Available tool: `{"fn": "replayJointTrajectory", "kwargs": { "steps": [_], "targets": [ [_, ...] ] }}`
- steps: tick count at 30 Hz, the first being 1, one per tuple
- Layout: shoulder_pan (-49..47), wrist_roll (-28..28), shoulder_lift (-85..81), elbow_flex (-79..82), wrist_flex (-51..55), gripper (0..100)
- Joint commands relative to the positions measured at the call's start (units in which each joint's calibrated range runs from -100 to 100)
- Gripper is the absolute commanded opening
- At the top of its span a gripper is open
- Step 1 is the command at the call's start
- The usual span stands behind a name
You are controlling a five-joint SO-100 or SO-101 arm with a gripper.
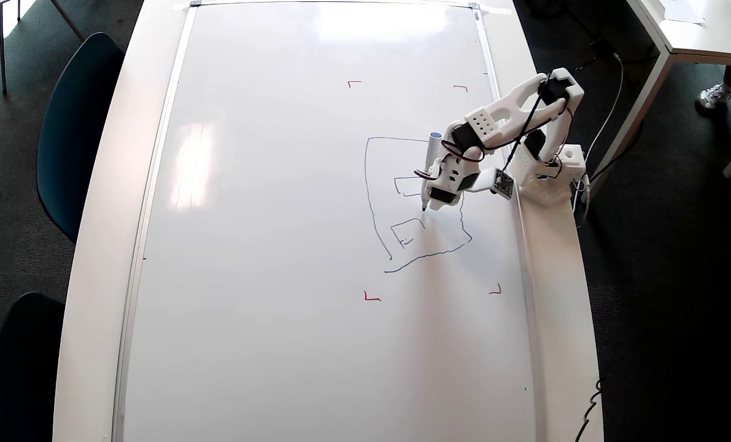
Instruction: Draw on a whiteboard a robot head using a pen attached to the gripper
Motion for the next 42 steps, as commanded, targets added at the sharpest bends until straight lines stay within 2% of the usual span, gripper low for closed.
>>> {"fn": "replayJointTrajectory", "kwargs": {
  "steps": [1, 36, 42],
  "targets": [
    [-0.43, -0.32, 0.12, -0.24, -2.13, 1],
    [4.43, 1.49, -1.31, 3.03, -1.35, 1],
    [3.92, 2.71, -5.27, 9.38, -1.35, 1]
  ]
}}
